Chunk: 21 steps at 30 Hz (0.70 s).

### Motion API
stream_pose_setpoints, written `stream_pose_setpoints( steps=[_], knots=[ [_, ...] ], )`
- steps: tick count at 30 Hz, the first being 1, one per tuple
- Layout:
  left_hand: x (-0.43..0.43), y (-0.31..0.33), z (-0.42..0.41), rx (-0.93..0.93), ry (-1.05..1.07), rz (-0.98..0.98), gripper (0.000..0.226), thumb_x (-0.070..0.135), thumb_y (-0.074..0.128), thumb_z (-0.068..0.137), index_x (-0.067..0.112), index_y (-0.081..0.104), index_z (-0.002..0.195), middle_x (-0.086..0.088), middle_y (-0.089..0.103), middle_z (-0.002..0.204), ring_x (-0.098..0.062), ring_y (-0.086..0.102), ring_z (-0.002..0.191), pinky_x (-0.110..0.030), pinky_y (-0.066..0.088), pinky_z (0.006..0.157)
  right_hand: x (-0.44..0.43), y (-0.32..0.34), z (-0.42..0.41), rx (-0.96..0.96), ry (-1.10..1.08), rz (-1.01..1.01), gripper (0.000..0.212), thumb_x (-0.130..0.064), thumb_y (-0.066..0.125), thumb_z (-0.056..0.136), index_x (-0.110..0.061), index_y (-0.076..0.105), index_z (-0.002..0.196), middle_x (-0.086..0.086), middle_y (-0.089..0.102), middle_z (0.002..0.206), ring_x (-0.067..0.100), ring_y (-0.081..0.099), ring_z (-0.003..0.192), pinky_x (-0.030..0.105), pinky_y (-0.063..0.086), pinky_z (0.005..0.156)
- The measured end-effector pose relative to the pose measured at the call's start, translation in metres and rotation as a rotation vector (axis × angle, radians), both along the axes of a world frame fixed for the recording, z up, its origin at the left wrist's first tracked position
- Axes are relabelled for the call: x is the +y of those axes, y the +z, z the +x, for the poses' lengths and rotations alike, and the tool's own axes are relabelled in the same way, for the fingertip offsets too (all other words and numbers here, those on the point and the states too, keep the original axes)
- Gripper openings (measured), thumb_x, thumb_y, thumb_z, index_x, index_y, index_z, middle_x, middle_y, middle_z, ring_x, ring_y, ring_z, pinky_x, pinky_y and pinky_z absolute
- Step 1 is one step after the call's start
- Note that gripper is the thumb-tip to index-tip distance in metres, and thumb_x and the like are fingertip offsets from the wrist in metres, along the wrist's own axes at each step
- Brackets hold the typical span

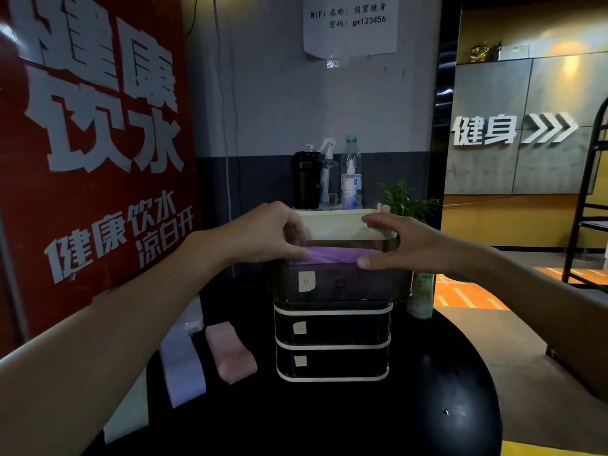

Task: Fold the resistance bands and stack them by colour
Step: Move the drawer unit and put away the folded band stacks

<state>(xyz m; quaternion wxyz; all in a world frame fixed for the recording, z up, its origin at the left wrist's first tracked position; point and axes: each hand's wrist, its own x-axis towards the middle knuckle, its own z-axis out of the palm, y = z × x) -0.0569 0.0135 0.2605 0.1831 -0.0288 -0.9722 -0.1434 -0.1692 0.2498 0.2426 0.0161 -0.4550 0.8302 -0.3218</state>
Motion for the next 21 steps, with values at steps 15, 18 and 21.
stream_pose_setpoints(
  steps=[15, 18, 21],
  knots=[
    [0.005, -0.007, 0.0, -0.123, 0.054, -0.087, 0.094, 0.056, 0.073, 0.078, 0.019, 0.031, 0.153, 0.004, 0.031, 0.157, -0.012, 0.036, 0.138, -0.018, 0.027, 0.101, -0.004, -0.013, -0.012, 0.065, -0.077, -0.082, 0.094, -0.054, 0.076, 0.066, -0.02, 0.038, 0.146, -0.008, 0.045, 0.123, 0.004, 0.052, 0.098, 0.011, 0.041, 0.074],
    [0.002, -0.011, -0.003, -0.067, 0.059, -0.077, 0.089, 0.057, 0.073, 0.077, 0.021, 0.038, 0.15, 0.006, 0.037, 0.152, -0.011, 0.04, 0.133, -0.021, 0.031, 0.102, -0.005, -0.018, -0.018, 0.092, -0.114, -0.095, 0.099, -0.065, 0.072, 0.06, -0.021, 0.043, 0.144, -0.004, 0.046, 0.129, 0.008, 0.052, 0.104, 0.019, 0.044, 0.084],
    [-0.003, -0.016, -0.006, -0.023, 0.061, -0.048, 0.086, 0.06, 0.074, 0.075, 0.025, 0.042, 0.147, 0.008, 0.042, 0.149, -0.01, 0.042, 0.131, -0.028, 0.035, 0.109, -0.008, -0.022, -0.023, 0.11, -0.148, -0.103, 0.108, -0.078, 0.068, 0.051, -0.024, 0.046, 0.141, -0.001, 0.043, 0.137, 0.015, 0.049, 0.115, 0.034, 0.048, 0.098]
  ],
)
